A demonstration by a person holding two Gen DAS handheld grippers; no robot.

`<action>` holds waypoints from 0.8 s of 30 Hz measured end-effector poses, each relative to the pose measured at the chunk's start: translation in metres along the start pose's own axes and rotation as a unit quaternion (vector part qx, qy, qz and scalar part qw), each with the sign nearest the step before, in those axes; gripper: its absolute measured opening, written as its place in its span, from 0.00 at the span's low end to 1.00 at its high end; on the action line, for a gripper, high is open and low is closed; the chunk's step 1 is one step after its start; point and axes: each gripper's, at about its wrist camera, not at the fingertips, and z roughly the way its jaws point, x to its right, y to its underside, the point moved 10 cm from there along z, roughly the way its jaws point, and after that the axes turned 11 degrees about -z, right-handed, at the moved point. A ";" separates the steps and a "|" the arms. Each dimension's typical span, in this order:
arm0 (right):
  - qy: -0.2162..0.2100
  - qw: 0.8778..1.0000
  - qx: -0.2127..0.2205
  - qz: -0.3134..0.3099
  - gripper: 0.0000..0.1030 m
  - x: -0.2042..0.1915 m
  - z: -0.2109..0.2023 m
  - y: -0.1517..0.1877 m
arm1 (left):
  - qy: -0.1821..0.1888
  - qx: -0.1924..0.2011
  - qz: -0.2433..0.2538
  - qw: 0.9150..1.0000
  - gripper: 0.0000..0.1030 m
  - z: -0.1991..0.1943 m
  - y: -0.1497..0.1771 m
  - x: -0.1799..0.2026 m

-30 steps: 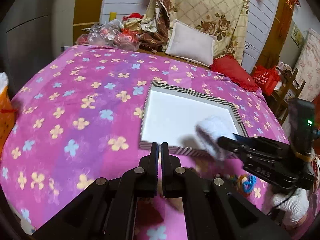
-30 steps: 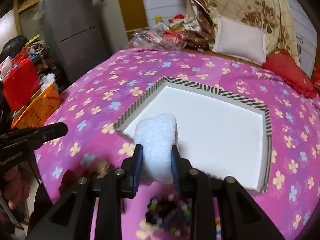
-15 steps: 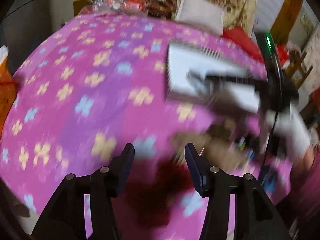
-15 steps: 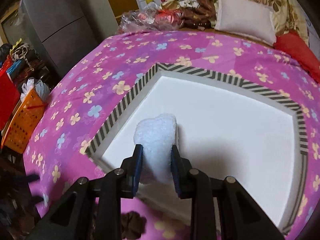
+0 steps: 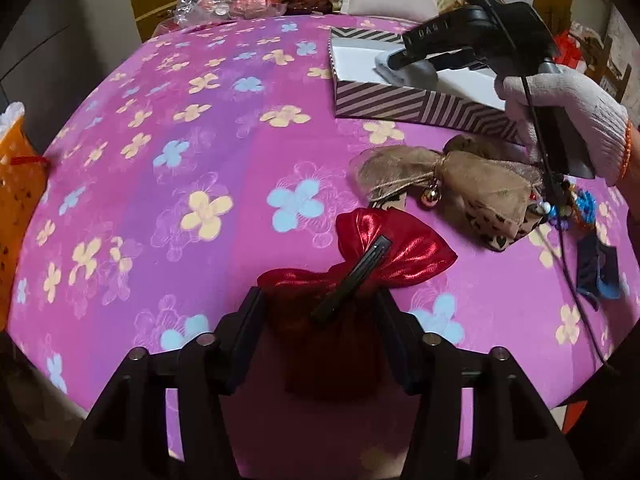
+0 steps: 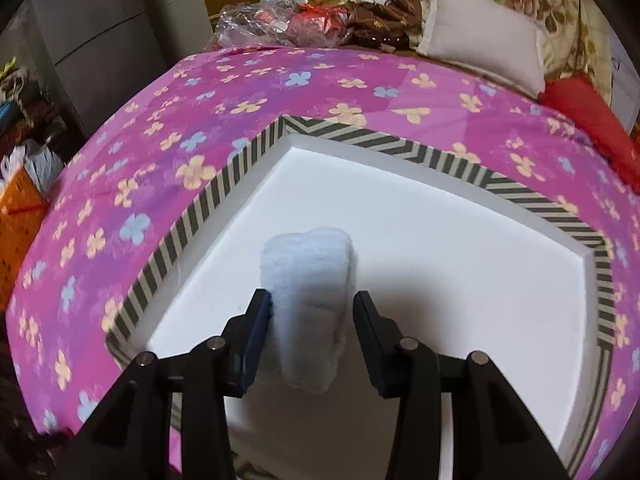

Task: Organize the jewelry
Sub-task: 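Carry white scrunchie into tray, open right tool while left holds red bow, then lower the red satin bow into the tray and open the left tool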

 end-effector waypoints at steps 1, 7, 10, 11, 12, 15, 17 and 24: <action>-0.015 1.000 0.007 0.008 0.44 -0.002 -0.003 -0.003 | 0.001 0.006 -0.007 1.000 0.25 0.000 -0.003 -0.002; -0.035 0.999 0.033 0.011 0.64 0.000 -0.042 0.001 | 0.038 0.004 -0.065 0.997 0.11 -0.006 -0.029 -0.013; -0.042 0.998 0.046 0.011 0.65 0.007 -0.070 0.013 | 0.060 0.026 -0.078 0.995 0.10 -0.021 -0.056 -0.009; -0.041 0.998 0.049 0.013 0.67 0.011 -0.079 0.020 | 0.068 0.031 -0.082 0.994 0.10 -0.025 -0.066 -0.007; -0.040 0.998 0.053 0.015 0.68 0.015 -0.090 0.027 | 0.075 0.037 -0.085 0.993 0.10 -0.029 -0.075 -0.003; -0.034 0.997 0.063 0.022 0.68 0.028 -0.112 0.046 | 0.090 0.050 -0.085 0.991 0.10 -0.031 -0.108 0.017; -0.037 0.996 0.070 0.040 0.68 0.036 -0.127 0.062 | 0.099 0.048 -0.100 0.989 0.10 -0.022 -0.130 0.031; -0.026 0.996 0.075 0.046 0.68 0.051 -0.153 0.093 | 0.086 0.029 -0.122 0.988 0.10 0.029 -0.175 0.073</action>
